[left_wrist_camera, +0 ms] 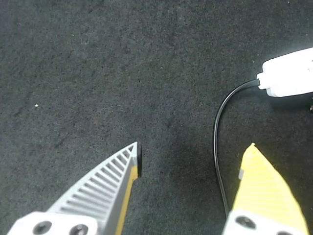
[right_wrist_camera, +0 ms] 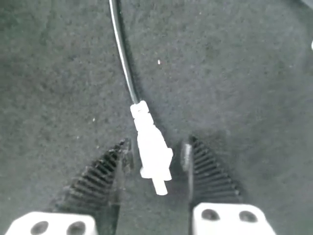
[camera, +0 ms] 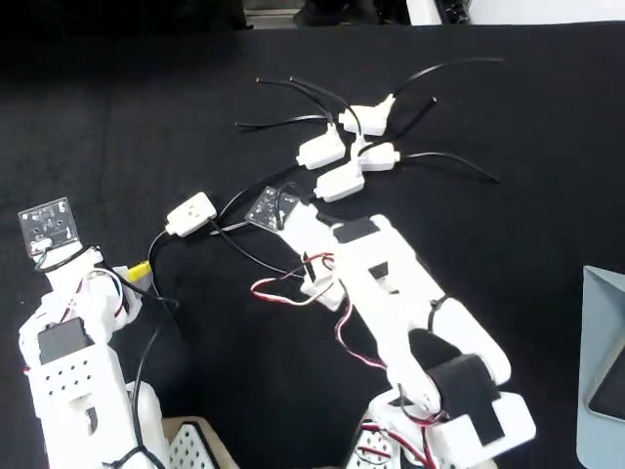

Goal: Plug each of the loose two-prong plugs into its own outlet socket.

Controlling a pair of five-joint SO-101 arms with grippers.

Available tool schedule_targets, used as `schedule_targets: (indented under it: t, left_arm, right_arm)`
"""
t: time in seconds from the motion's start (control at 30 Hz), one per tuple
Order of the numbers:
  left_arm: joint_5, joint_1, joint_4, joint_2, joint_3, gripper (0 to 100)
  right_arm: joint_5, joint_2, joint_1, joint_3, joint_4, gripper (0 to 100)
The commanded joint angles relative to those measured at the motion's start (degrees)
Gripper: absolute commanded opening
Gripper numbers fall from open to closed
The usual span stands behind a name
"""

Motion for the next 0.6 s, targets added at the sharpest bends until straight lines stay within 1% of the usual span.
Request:
schedule_targets:
  t: [0.0, 0.4, 0.47, 0.53, 0.57]
  left_arm:
    - [0.09, 0.75, -1.14, -0.18, -1.71, 32]
    - [0.09, 0.75, -1.14, -0.18, -1.71, 32]
    - [0.09, 0.75, -1.14, -0.18, -1.71, 32]
    - [0.09, 0.75, -1.14, -0.18, -1.71, 32]
    - [0.09, 0.75, -1.14, -0.18, -1.71, 32]
  right_arm:
    - [0.44, 1.45, 0.88, -2.59, 0.18, 12.4]
    - [0.44, 2.68, 1.14, -3.3, 0.26, 11.9]
    - [0.44, 2.68, 1.14, -3.21, 0.35, 8.5]
    - [0.44, 2.24, 1.14, -3.21, 0.44, 1.1]
    - [0.35, 2.07, 1.14, -3.38, 0.7, 1.1]
